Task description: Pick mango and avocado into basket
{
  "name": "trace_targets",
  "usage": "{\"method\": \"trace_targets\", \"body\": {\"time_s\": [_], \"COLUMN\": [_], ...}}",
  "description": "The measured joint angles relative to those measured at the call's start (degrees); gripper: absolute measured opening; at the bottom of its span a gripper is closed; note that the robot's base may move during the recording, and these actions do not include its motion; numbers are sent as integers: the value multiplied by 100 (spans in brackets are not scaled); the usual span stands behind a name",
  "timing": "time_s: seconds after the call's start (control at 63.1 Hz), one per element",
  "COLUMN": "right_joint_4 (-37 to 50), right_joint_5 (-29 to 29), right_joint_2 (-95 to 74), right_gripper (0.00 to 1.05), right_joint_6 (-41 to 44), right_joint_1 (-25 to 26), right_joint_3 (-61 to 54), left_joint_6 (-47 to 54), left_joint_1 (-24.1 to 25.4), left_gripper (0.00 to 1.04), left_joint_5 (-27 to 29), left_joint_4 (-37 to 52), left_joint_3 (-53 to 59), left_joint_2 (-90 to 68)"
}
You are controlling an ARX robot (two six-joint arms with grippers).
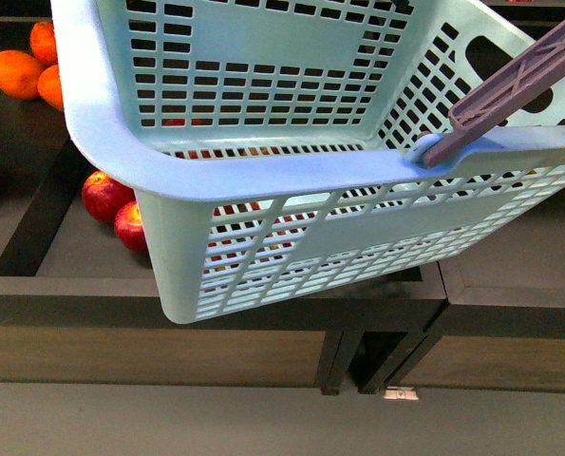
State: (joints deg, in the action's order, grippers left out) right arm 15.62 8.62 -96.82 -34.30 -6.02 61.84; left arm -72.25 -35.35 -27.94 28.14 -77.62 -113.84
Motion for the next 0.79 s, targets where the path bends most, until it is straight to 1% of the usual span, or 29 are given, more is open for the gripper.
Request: {"method": "trace_targets", "body": {"time_s": [0.571, 0.587, 0.603, 0.682, 0.698, 0.777, 0.793], "right_joint_4": [-59, -61, -66, -72, -72, -74, -74], "right_joint_5": [4, 7, 15, 42, 46, 46, 48], "right_joint_2": [2, 2, 2, 4, 7, 13, 15], "right_gripper": [58, 59, 63, 72, 75, 84, 87], "right_joint_6": [-234, -234, -236, -249, -251, -254, -256], "right_joint_1": [-101, -101, -105, -105, -105, -105, -105], "right_joint_3": [-46, -48, -52, -63, -68, -76, -79], "left_joint_6": [4, 4, 2, 0, 0, 2, 2], "left_joint_1": [0, 0, 0, 0, 0, 0, 0], "left_gripper": [5, 5, 5, 5, 5, 5, 5], "left_joint_5": [-59, -61, -61, -61, -61, -61, -61], "left_joint_4": [-4, -4, -4, -4, -4, -4, -4], "left_joint_3": [50, 55, 57, 70, 72, 74, 74], "left_joint_2": [0, 0, 0, 0, 0, 0, 0]}}
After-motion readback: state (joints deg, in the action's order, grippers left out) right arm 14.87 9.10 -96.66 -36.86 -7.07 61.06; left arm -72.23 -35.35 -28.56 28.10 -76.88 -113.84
